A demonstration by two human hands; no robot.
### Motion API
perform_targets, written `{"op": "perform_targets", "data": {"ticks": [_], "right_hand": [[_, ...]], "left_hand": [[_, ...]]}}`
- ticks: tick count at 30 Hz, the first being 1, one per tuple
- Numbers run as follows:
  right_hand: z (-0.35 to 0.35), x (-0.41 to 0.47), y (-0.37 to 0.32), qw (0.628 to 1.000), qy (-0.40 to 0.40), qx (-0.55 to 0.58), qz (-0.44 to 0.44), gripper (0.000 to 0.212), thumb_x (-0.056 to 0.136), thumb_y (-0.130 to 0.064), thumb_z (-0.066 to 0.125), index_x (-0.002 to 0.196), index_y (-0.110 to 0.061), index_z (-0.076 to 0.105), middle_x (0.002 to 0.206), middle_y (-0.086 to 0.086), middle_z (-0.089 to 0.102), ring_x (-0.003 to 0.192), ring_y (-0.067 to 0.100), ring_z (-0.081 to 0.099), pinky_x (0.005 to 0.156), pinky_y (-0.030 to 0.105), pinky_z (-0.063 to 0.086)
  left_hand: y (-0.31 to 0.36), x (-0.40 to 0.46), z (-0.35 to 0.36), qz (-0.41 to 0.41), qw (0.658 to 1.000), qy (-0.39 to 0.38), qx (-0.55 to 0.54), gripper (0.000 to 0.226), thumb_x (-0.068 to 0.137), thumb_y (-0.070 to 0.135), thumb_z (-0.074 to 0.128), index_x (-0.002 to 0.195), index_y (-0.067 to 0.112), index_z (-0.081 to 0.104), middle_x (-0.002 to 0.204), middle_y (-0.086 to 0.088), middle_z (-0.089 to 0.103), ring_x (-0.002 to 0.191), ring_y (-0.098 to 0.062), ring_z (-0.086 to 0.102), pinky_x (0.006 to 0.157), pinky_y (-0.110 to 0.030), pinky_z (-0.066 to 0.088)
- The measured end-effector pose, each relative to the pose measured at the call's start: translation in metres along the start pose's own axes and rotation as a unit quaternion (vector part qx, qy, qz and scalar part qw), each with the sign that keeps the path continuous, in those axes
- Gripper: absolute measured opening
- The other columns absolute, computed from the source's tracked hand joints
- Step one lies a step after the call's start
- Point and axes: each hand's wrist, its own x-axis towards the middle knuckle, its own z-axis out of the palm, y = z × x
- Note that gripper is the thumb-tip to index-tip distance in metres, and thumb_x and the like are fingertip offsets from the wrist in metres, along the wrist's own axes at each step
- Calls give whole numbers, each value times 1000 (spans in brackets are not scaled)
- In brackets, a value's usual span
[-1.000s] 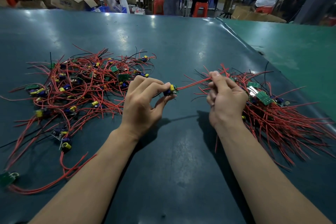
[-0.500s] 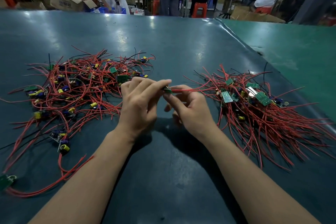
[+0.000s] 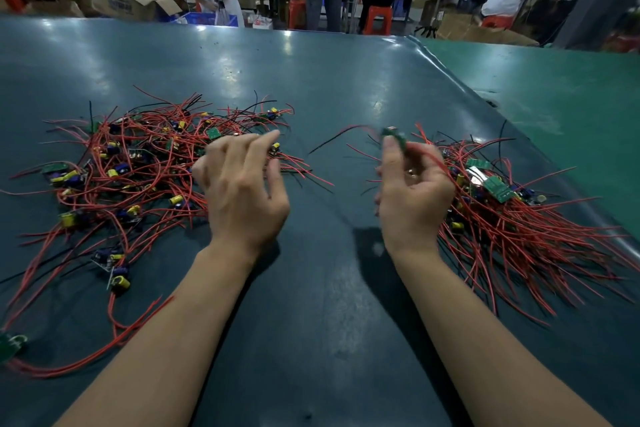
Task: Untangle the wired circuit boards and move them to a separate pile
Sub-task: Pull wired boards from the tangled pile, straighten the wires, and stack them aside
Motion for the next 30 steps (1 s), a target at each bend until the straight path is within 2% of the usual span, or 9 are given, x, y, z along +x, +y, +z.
{"op": "perform_targets", "data": {"ticks": [3,6,10,16,21,23,25,27,30], "right_hand": [[-6,15,0,956,108,179,205,26,98,-33,59,82,-14,51,62,6,55,33,11,42,33,20,35],[-9,18,3,907,93,230,339,50,101,-49,45,73,-10,56,50,3,56,32,10,43,34,17,33],[2,9,1,939,-7,193,285,56,102,-50,38,71,-8,57,44,2,53,30,12,40,33,17,31],[5,-1,-1,970,-97,122,187,53,102,-46,44,65,-10,59,47,4,55,31,14,41,33,19,33],[6,-3,2,970,-120,100,188,54,102,-44,45,64,-9,59,46,3,54,30,14,40,33,19,31],[6,-3,3,971,-120,95,185,54,102,-44,45,63,-10,59,46,2,54,30,13,41,33,18,31],[7,-3,3,971,-125,90,181,53,102,-44,46,64,-10,59,46,2,54,30,13,41,33,19,31],[6,-5,3,972,-135,78,178,52,102,-44,46,64,-10,60,46,2,55,31,13,42,33,19,32],[6,-6,2,971,-146,67,179,51,101,-44,47,65,-11,60,47,2,55,33,12,43,33,19,32]], "left_hand": [[-11,2,0,-138,983,-30,117,41,87,21,56,128,18,56,125,-8,55,123,-33,38,97,-48,27],[-20,5,-1,-250,943,-104,194,46,86,23,55,131,15,48,137,-15,44,129,-35,29,102,-52,25],[-30,4,-2,-291,914,-155,238,39,88,19,49,126,15,56,139,-12,44,127,-34,32,100,-50,26],[-36,8,-3,-253,925,-165,230,59,83,13,56,140,27,46,139,-5,46,125,-33,32,98,-50,28],[-46,14,-5,-258,926,-129,244,20,91,23,60,108,26,69,119,-7,61,114,-35,41,91,-48,30],[-47,13,-5,-257,929,-119,239,16,91,26,60,102,25,72,114,-9,63,111,-37,43,90,-48,32],[-44,15,-4,-237,945,-80,211,22,88,30,60,106,21,69,114,-11,62,112,-37,44,90,-46,33],[-37,18,0,-171,971,-56,160,33,86,31,59,116,18,62,123,-11,58,120,-34,41,92,-44,31],[-34,18,10,-115,970,-144,157,55,88,21,56,141,18,44,146,-1,45,135,-27,29,103,-46,25]]}}
